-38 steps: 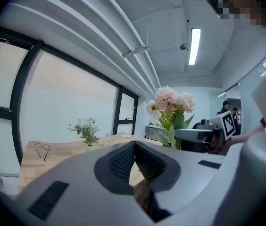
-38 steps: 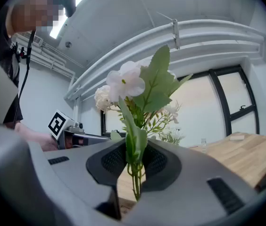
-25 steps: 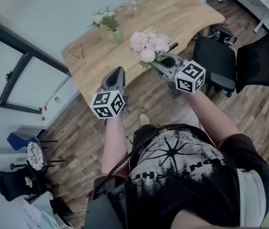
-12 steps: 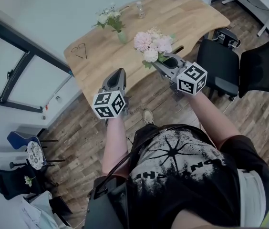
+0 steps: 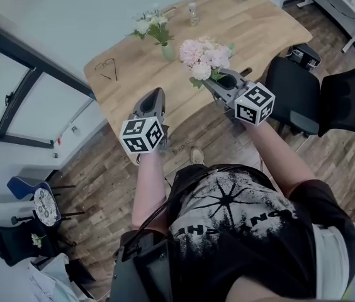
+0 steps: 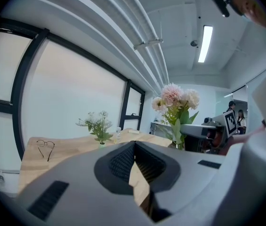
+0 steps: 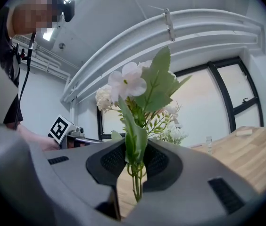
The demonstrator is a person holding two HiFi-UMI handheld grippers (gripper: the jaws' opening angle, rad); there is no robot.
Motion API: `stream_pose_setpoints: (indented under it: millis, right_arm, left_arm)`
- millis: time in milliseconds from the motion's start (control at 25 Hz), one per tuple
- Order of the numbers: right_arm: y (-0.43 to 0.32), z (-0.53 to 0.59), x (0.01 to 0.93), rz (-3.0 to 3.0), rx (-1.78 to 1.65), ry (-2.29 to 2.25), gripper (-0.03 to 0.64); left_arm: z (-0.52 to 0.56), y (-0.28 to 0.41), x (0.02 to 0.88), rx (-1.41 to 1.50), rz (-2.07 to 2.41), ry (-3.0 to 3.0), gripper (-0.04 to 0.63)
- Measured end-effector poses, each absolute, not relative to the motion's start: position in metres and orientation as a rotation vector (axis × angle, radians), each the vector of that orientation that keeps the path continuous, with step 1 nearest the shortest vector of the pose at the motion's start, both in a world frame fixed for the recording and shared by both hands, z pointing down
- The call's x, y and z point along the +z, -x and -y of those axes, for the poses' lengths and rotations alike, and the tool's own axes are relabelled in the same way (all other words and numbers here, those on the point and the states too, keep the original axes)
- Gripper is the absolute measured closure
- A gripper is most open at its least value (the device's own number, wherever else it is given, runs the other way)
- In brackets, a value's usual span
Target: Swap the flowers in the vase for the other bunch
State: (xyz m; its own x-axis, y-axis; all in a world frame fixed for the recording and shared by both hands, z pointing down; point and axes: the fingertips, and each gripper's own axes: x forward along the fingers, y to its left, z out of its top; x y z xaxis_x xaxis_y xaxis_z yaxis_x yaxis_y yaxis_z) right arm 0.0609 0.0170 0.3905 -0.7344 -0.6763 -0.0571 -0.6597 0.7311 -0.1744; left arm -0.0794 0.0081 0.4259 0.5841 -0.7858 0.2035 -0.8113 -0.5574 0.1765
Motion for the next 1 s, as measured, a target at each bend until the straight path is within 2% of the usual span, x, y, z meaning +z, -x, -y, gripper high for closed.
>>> stream_pose_setpoints:
  millis: [1000]
  right_arm:
    - [-0.015,0.144,0.403,-2.797,-0.256,1.194,0.545]
  left_arm:
    - [0.160,0.119,0.448,0.155,1.189,-2.579,0.581]
